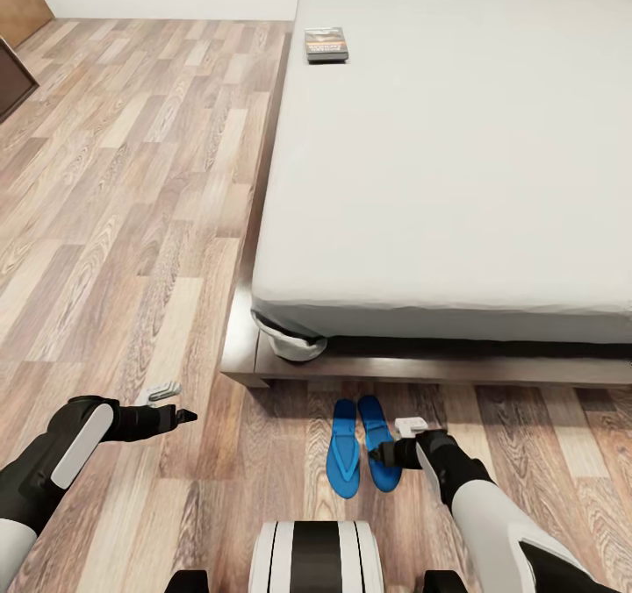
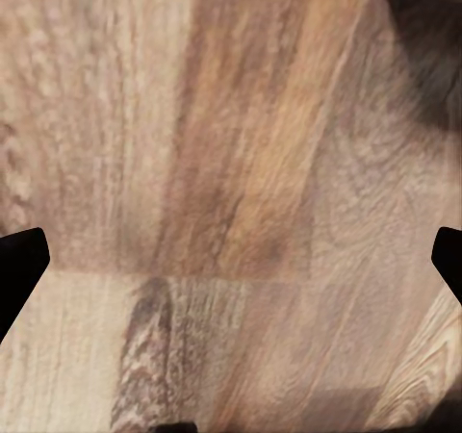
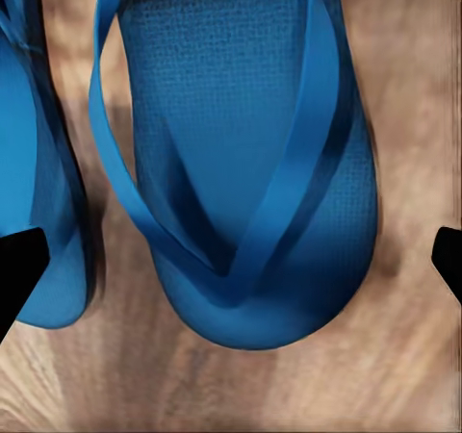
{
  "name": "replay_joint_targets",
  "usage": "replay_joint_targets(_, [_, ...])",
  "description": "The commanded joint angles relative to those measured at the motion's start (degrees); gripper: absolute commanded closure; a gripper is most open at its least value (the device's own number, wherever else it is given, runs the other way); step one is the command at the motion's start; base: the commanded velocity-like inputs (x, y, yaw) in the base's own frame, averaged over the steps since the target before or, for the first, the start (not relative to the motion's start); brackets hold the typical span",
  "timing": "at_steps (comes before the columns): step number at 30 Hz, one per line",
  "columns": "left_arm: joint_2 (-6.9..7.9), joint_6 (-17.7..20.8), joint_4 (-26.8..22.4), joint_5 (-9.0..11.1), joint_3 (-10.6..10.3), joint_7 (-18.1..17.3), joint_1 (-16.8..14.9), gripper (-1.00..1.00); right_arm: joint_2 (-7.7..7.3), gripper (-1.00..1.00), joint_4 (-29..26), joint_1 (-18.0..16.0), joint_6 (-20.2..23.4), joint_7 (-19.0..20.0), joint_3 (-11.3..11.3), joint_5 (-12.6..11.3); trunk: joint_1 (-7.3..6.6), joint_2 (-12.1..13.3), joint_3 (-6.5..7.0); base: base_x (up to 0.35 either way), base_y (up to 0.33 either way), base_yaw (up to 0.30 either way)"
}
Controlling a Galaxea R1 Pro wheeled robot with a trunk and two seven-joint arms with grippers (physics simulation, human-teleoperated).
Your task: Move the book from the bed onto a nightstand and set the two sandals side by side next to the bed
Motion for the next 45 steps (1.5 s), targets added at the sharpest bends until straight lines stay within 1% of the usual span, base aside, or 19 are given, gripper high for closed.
replay_joint_targets(1, [0.04, 0.09, -0.01, -0.55, -0.07, -0.53, -0.03, -1.0, -0.07, -1.0, -0.11, 0.03, 0.23, 0.45, -0.43, 0.58, -0.01, -0.01, -0.03, 0.0, 0.0, 0.0])
replay_joint_targets(8, [0.02, 0.01, 0.03, -0.56, -0.13, -0.52, -0.03, -1.0, -1.05, -1.0, -0.02, 0.18, 0.1, 0.45, -0.44, 0.54, -0.01, -0.01, -0.03, 0.0, 0.0, 0.0])
replay_joint_targets(11, [0.02, 0.0, 0.18, -0.56, -0.16, -0.48, -0.03, -1.0, -1.71, -1.0, 0.02, 0.22, 0.07, 0.44, -0.61, 0.53, -0.09, 0.03, 0.63, 0.0, 0.0, 0.0])
replay_joint_targets(17, [-0.03, -0.1, 0.37, -0.56, -0.25, -0.17, -0.03, -1.0, -2.4, -1.0, 0.05, 0.27, 0.04, 0.44, -1.4, 0.52, -0.24, 0.11, 1.96, 0.0, 0.0, 0.0])
replay_joint_targets(27, [-0.22, -0.35, 1.21, -0.57, -0.48, 0.42, -0.01, -1.0, -3.14, -1.0, 0.03, 1.07, -0.18, 0.46, -2.26, 0.52, -2.44, 4.12, 3.76, 0.0, 0.0, 0.0])
replay_joint_targets(34, [-0.28, -0.43, 2.72, -0.56, -0.57, 0.58, -0.02, -1.0, -3.66, -1.0, 0.03, 2.53, -0.36, 0.51, -2.47, 0.58, -3.98, 6.93, 5.01, 0.0, 0.0, 0.0])
replay_joint_targets(45, [-0.26, -0.89, 5.04, -0.61, -0.64, 2.22, 0.05, -1.0, -3.99, -1.0, -0.04, 5.46, -0.48, 0.53, -2.53, 0.68, -3.98, 6.93, 5.01, 0.0, 0.0, 0.0])
